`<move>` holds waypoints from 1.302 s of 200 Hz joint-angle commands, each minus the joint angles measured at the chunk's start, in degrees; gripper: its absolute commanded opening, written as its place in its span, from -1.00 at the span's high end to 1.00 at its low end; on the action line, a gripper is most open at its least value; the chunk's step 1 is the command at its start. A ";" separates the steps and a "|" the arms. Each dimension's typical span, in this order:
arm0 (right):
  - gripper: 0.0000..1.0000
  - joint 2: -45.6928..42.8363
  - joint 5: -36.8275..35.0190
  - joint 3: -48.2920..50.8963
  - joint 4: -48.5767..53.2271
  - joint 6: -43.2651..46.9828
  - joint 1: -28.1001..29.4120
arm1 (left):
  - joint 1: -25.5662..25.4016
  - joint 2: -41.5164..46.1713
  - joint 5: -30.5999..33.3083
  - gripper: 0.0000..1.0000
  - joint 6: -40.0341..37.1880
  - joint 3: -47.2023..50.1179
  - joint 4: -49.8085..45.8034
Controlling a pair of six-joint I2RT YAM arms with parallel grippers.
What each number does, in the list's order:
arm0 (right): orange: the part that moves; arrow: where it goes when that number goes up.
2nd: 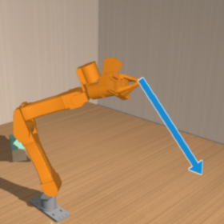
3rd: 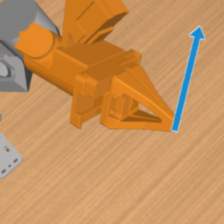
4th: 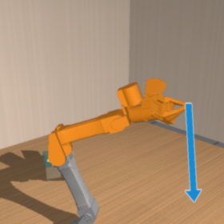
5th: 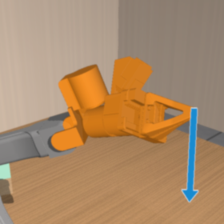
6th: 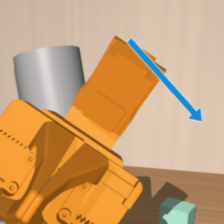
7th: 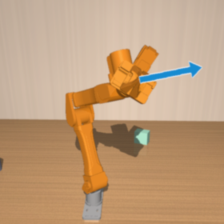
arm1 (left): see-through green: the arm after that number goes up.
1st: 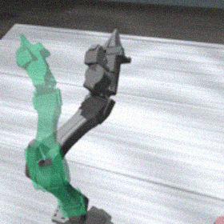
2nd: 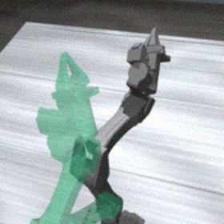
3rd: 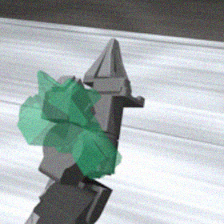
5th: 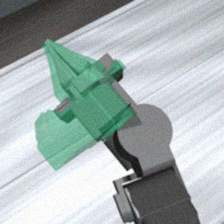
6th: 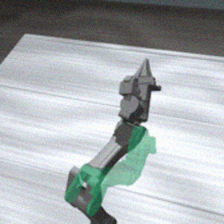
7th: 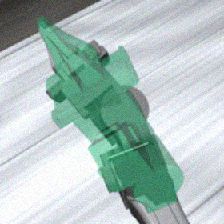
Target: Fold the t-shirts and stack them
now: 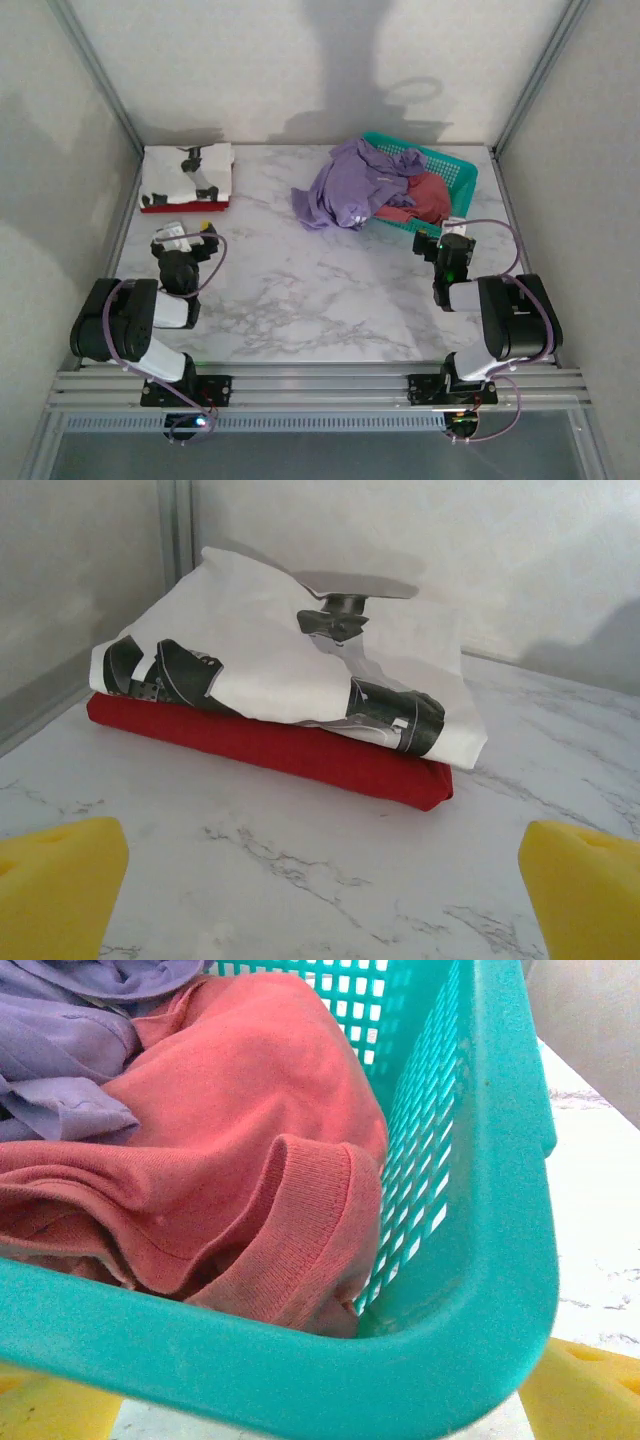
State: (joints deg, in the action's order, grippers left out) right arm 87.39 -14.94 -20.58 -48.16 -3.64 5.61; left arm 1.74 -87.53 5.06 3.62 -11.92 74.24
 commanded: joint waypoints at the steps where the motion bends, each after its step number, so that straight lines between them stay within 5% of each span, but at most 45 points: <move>1: -0.98 0.50 -0.62 -1.12 -0.80 0.04 -0.24 | 0.55 -0.32 -1.10 -0.99 -0.63 -0.82 -0.15; 156: -0.98 -2.50 0.02 -0.14 -0.16 0.70 -0.08 | 0.51 -0.20 -1.98 -0.99 -0.98 -0.89 -0.35; 166: -0.98 -6.37 0.65 0.01 3.03 1.47 0.30 | -0.59 2.44 -1.99 -0.99 -2.58 -2.90 -5.91; 188: -0.98 -16.16 0.44 -3.80 22.82 -0.34 0.88 | -2.92 11.64 9.44 -0.99 1.55 -13.91 -34.51; 207: -0.98 -24.25 -2.08 -5.25 32.30 -0.66 2.39 | -3.39 16.65 14.79 -0.99 5.09 -19.02 -47.27; 229: -0.98 -33.66 -4.08 -4.73 41.28 -2.66 3.90 | -3.97 24.08 13.41 -0.99 8.45 -20.08 -53.54; 260: -0.98 -41.45 -5.62 -10.68 59.19 -11.22 5.24 | -7.89 29.16 7.60 -0.99 22.71 -25.60 -65.06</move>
State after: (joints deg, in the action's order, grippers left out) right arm 48.95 -17.56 -25.45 -7.62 -7.16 10.09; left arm -2.57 -60.16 15.42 13.43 -33.08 24.21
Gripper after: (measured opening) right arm 0.990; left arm 0.996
